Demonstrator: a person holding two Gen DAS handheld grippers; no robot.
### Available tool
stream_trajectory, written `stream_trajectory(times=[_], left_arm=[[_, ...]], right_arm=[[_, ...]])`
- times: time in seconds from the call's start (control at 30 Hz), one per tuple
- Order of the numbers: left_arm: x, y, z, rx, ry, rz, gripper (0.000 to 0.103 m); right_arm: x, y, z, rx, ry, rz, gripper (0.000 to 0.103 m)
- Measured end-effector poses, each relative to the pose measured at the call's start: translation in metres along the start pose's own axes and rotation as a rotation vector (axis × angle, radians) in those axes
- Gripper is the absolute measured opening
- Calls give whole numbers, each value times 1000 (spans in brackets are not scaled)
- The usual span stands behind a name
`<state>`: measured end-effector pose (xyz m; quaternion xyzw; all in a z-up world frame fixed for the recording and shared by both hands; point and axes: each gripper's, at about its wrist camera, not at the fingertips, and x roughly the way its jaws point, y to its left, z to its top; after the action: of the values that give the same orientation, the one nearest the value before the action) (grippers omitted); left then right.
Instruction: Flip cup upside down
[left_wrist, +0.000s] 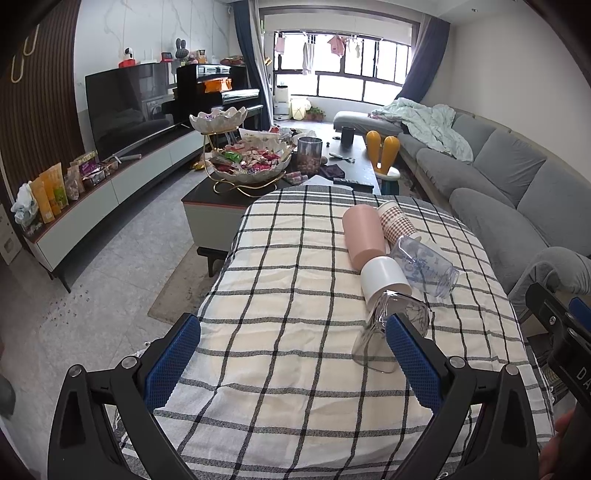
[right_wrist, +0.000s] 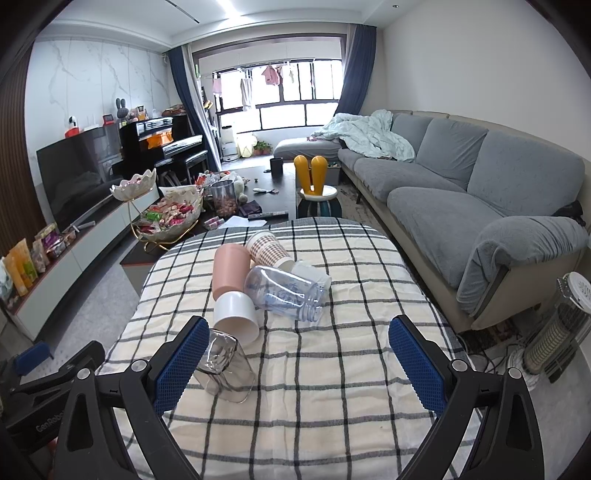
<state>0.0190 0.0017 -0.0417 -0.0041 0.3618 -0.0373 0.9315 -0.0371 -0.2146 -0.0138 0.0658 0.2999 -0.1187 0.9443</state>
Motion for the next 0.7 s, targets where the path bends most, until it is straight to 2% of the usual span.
stream_trajectory(times=[0.7], left_arm=[[-8,-4,2,24,-47,21,103]], right_arm=[[-2,-1,2,4,-13,-3,99]])
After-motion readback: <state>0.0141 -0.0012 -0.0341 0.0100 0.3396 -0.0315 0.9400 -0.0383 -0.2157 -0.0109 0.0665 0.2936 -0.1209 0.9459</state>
